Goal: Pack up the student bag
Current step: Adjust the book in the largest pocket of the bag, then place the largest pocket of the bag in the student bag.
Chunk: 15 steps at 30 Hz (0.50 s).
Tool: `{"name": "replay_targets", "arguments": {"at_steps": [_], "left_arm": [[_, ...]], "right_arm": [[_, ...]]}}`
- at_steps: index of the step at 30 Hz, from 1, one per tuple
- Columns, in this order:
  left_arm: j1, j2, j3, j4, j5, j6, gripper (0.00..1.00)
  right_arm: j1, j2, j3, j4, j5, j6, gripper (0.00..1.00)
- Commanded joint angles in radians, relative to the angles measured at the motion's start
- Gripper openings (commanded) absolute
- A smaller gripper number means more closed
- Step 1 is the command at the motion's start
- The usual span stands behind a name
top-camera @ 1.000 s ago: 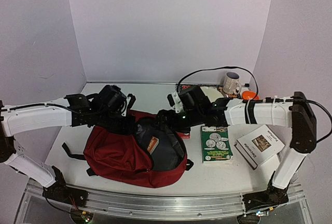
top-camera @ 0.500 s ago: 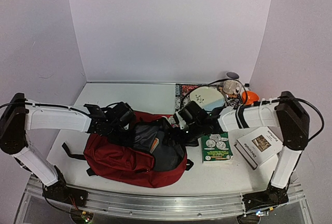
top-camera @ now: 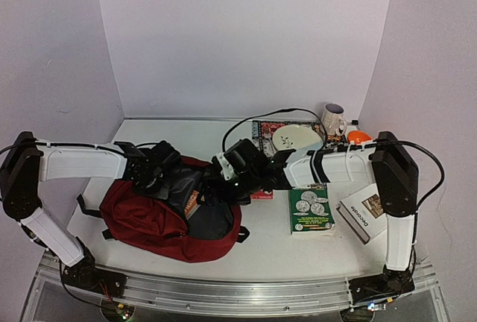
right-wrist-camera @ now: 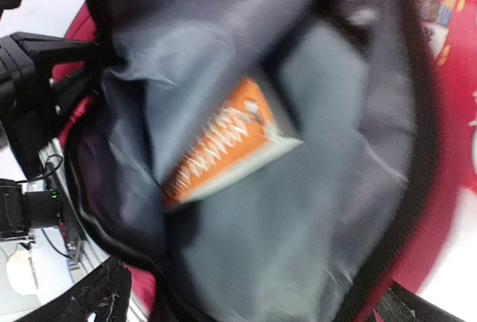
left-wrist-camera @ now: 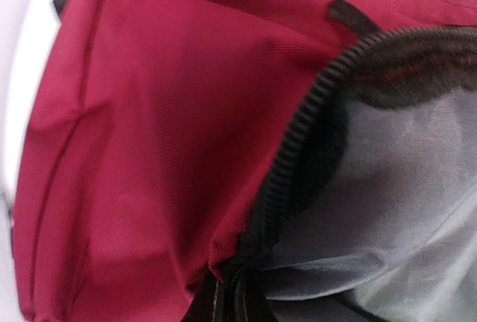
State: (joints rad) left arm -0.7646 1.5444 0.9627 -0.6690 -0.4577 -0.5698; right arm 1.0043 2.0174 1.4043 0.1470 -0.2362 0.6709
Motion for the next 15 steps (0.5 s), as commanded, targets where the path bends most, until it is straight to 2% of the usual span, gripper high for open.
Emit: {"name": "replay_targets", "arguments": {"at_steps": [1, 8, 13, 15], "left_arm": [[0.025, -0.01, 0.028, -0.102, -0.172, 0.016, 0.09], [0.027, -0.05, 0.033, -0.115, -0.167, 0.015, 0.22], [0.027, -0.124, 0.052, -0.114, -0.116, 0.001, 0.34], [0.027, -0.155, 0.063, -0.113, -0.095, -0.003, 0.42]], "right_arm": [[-0.043, -0.085, -0.009, -0.119, 0.11, -0.079, 0.98], [-0.206, -0.187, -0.141, -0.13, 0.213, -0.148, 0.98], [-0.305, -0.175, -0.132, -0.13, 0.265, -0.205, 0.97], [-0.337, -0.144, -0.106, -0.131, 0.267, -0.223, 0.96]]}}
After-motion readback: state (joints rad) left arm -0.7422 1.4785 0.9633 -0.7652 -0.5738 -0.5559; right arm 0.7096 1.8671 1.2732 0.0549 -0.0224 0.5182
